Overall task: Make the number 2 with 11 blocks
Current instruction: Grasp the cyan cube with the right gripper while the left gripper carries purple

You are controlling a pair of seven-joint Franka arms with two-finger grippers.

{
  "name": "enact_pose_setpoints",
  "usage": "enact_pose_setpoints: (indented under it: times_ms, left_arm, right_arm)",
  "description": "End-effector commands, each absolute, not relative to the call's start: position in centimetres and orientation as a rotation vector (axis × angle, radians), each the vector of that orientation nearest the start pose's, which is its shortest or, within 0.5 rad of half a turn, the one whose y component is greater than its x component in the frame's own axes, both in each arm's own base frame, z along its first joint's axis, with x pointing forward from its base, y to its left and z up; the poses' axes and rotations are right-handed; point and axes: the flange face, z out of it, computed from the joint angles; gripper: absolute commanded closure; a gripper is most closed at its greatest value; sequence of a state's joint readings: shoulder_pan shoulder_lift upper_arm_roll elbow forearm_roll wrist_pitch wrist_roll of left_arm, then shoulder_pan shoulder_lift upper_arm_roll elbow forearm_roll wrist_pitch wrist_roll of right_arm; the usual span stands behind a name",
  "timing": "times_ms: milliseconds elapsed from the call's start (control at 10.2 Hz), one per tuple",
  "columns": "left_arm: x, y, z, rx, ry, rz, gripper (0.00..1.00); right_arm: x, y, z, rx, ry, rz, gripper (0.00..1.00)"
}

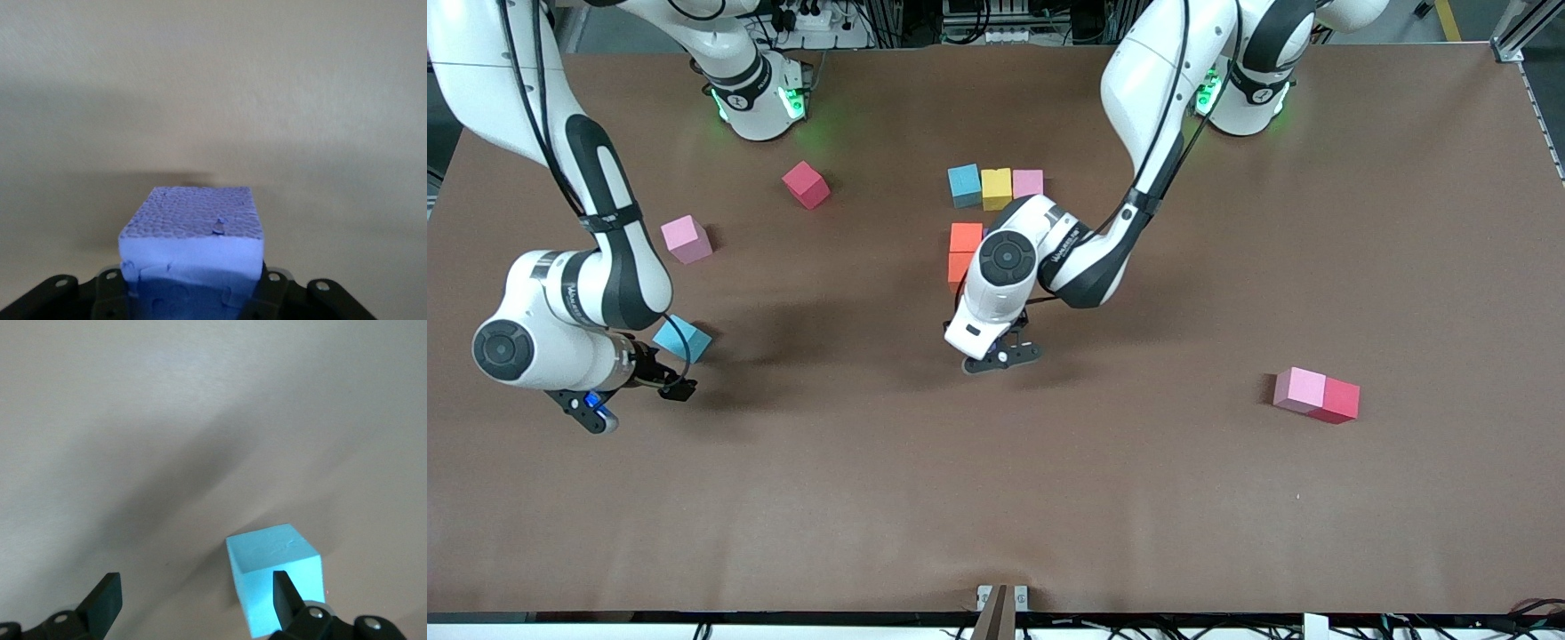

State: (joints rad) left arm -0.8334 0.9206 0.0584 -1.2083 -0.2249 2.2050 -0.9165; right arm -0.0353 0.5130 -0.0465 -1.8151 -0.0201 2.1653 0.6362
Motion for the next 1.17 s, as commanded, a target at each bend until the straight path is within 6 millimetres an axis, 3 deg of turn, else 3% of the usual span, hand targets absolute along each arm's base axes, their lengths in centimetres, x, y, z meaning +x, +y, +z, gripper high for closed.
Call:
enact_pose_setpoints:
  times_ms: [0,196,489,684,1075]
  left_arm:
    - [51.5,-56.9,22.2,-3.267,-0.411,0.101,0.70]
    - [50.8,-57.2,21.8,-3.238,-0.382,0.100,0.70]
    - [49.7,-57.7,19.7,-3.204,-0.349,0.094,0.70]
    - [49.2,-57.9,18.8,-3.199,-0.342,0.106,0.70]
    - [49.0,-58.1,18.8,-3.199,-0.340,0.110,0.70]
  right_arm:
    - [59.6,-5.4,24.0,-3.003,1.138,0.193,0.00]
    - [59.1,-7.5,23.5,-3.006,1.119,0.217,0.00]
    - [58.7,-7.9,23.6,-3.035,1.031,0.269,0.00]
    - [58.5,-9.3,23.0,-3.047,0.970,0.283,0.00]
    - [58.4,-9.1,21.2,-3.033,0.971,0.295,0.00]
